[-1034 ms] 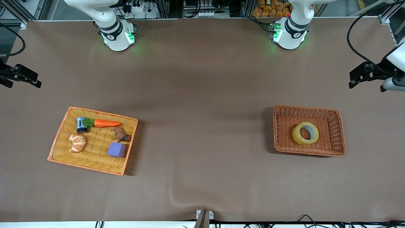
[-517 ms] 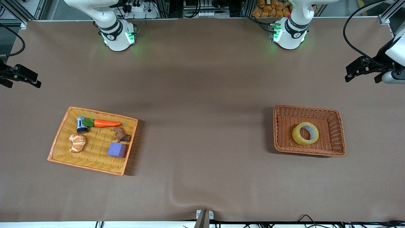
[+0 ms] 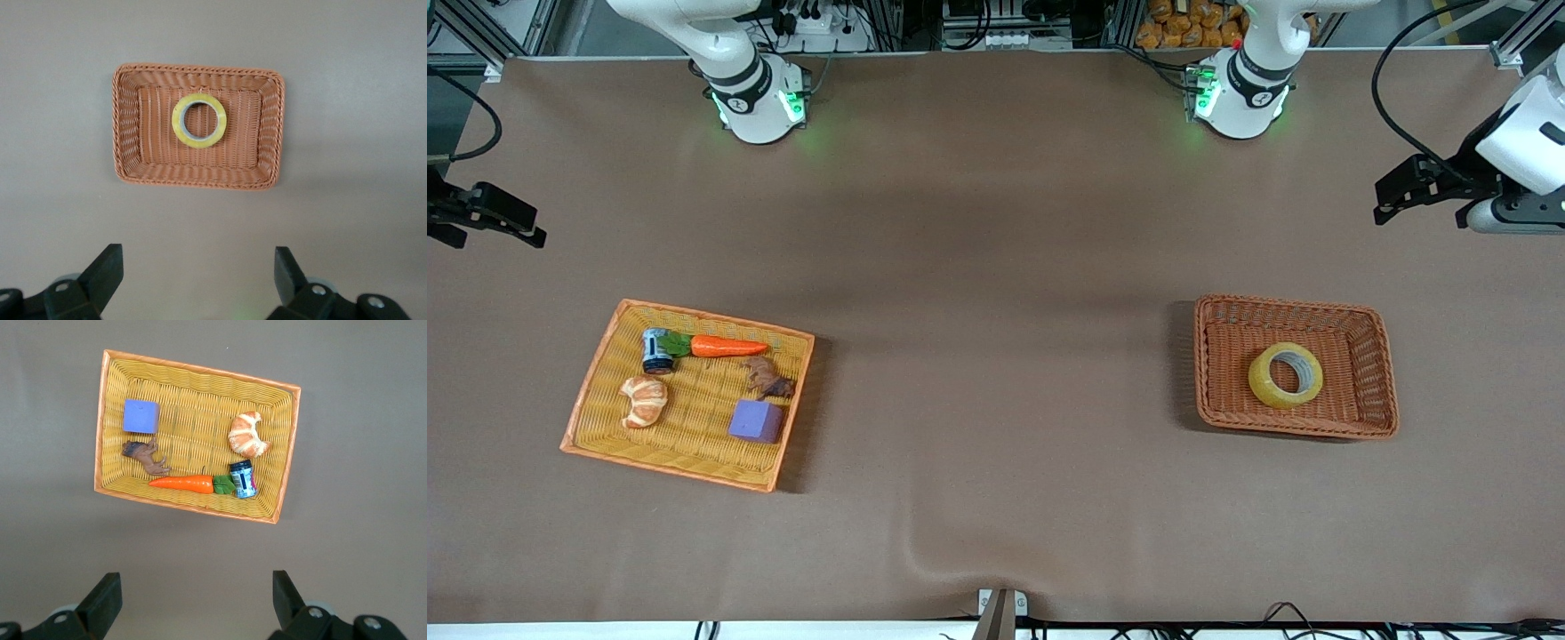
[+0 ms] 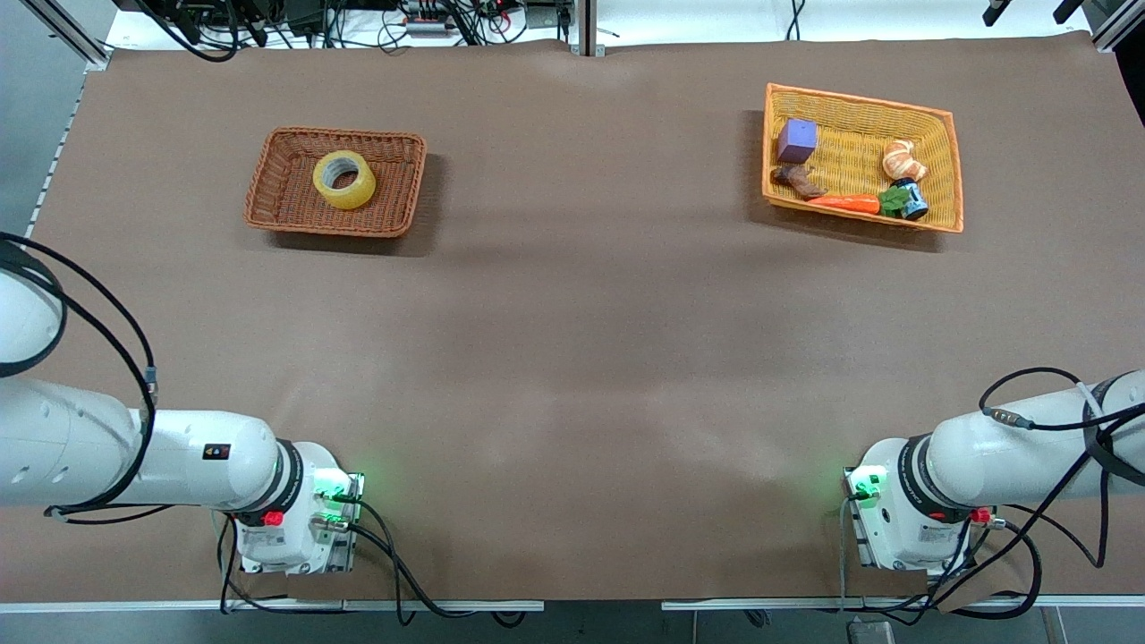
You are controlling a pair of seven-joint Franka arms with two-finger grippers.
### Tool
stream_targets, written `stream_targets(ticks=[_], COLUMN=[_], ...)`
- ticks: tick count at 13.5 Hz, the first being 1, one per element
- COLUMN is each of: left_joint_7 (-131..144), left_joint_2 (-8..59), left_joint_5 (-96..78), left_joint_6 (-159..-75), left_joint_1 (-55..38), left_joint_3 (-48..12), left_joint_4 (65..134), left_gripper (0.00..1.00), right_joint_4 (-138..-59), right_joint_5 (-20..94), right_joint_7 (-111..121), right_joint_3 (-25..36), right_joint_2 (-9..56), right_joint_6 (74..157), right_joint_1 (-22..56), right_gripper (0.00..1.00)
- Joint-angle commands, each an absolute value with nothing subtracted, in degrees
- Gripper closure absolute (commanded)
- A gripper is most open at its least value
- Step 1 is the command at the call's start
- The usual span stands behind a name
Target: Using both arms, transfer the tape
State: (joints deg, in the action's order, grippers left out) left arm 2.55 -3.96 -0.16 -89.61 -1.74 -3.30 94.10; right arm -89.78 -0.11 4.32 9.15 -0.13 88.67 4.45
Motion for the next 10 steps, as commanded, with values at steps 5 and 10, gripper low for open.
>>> stream_targets(ticks=[5,10], left_joint_7=[3.78,3.96], left_joint_2=[-2.64,-2.37], left_joint_5=[-0.35,-0.35], left_joint_6=[-87.71,-86.75], left_joint_1=[-1.85,-1.85], left_joint_3=[-3.25,-3.16], left_joint_4=[91.23,91.14], left_gripper=[0.0,0.0], right_joint_4=[-89.82,-89.74], right_joint_5=[0.79,0.79], right_joint_7=[5.19,5.19], right_joint_3=[8.96,8.96], right_joint_2=[0.17,0.35], right_joint_6=[88.42,88.42], right_joint_1=[3.95,3.96], right_gripper=[0.0,0.0])
